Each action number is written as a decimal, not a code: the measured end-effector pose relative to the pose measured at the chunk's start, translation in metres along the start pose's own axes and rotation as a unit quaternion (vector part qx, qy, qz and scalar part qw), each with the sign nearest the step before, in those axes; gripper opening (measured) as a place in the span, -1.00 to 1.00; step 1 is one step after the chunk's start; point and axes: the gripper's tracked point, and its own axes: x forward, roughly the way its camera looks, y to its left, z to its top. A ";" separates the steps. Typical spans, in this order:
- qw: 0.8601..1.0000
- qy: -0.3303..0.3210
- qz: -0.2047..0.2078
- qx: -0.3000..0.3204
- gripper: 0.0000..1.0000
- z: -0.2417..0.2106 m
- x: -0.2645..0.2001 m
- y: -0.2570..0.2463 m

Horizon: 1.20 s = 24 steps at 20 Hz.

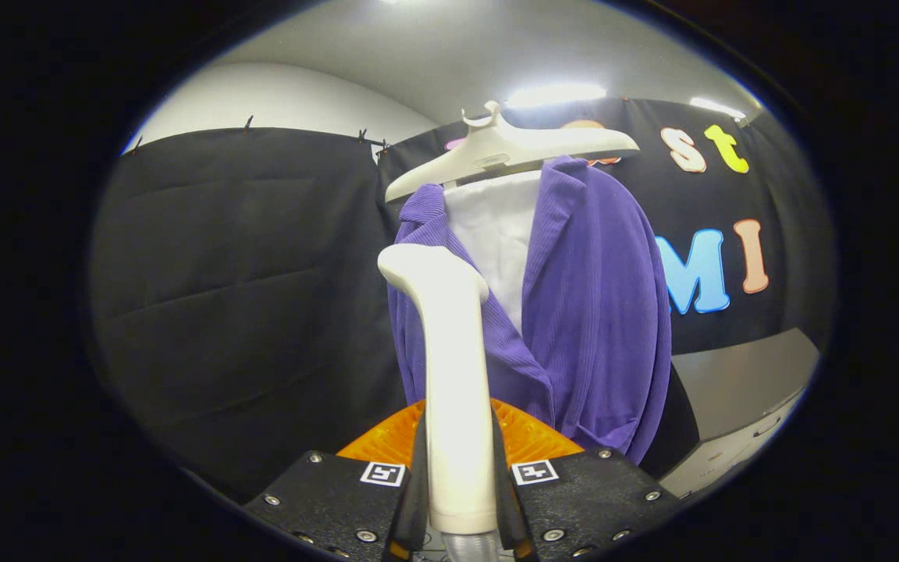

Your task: Iron the clothes twice with a garment steamer, once on the left side and once on the right side.

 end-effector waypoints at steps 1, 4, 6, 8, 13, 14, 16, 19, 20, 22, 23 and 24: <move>1.000 -0.014 -0.005 -0.015 -0.29 0.007 0.006 0.002; 0.999 -0.037 -0.020 -0.032 -0.30 0.020 0.022 0.008; 0.998 -0.045 -0.033 -0.036 -0.29 0.025 0.031 0.009; 0.997 -0.046 -0.046 -0.050 -0.29 0.021 0.035 0.008; 0.993 -0.056 -0.061 -0.079 -0.29 0.011 0.040 0.008; 0.993 -0.054 -0.063 -0.079 -0.29 0.006 0.039 0.007; 0.994 -0.042 -0.062 -0.081 -0.29 -0.006 0.039 0.006; 0.994 -0.035 -0.063 -0.086 -0.29 -0.018 0.036 0.003; 0.994 -0.032 -0.061 -0.082 -0.29 -0.022 0.037 0.003; 0.996 -0.022 -0.055 -0.072 -0.29 -0.031 0.035 0.005; 0.996 -0.017 -0.053 -0.070 -0.29 -0.035 0.034 0.004; 0.996 -0.013 -0.052 -0.069 -0.29 -0.041 0.033 0.004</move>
